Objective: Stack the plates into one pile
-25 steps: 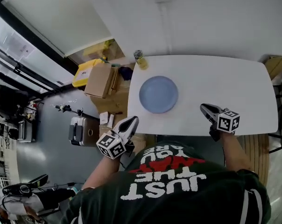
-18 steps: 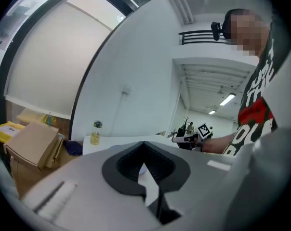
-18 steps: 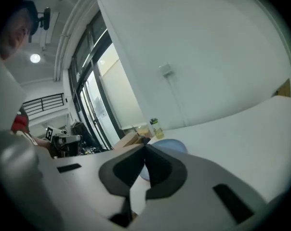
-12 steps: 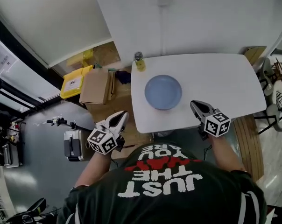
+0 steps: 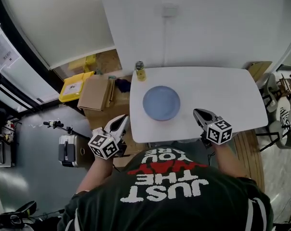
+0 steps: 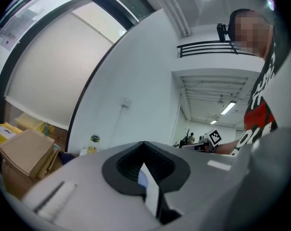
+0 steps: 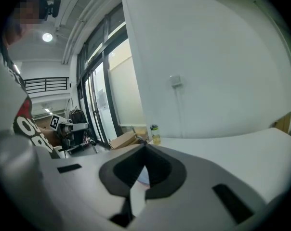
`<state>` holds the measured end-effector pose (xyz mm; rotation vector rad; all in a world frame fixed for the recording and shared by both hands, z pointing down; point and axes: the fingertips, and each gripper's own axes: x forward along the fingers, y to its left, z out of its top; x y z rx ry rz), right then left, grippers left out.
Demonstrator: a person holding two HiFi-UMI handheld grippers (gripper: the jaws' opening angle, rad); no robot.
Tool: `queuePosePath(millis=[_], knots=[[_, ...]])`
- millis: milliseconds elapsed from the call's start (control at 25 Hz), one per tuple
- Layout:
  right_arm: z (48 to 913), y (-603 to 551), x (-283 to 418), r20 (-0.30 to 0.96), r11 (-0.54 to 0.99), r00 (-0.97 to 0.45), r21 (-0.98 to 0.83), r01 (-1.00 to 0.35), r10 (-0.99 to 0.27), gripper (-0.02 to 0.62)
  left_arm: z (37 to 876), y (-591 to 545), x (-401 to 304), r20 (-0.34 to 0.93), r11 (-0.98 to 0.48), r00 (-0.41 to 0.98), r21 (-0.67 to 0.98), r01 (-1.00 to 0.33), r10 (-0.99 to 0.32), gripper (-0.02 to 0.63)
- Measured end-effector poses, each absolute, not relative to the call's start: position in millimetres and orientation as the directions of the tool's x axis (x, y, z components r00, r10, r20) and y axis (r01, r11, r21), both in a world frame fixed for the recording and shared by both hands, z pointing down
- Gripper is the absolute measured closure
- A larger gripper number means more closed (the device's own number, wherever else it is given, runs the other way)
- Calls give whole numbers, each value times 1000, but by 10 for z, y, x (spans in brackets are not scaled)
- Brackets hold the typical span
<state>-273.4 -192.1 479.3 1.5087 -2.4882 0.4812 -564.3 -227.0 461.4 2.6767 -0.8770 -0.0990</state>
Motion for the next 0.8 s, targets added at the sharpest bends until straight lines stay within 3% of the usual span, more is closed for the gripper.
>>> queuePosePath(millis=[800], knots=[[4880, -1891, -2786, 343, 441, -477, -182, -879, -809, 589, 4691, -2180, -5637, 35, -754, 811, 344, -559, -584, 598]])
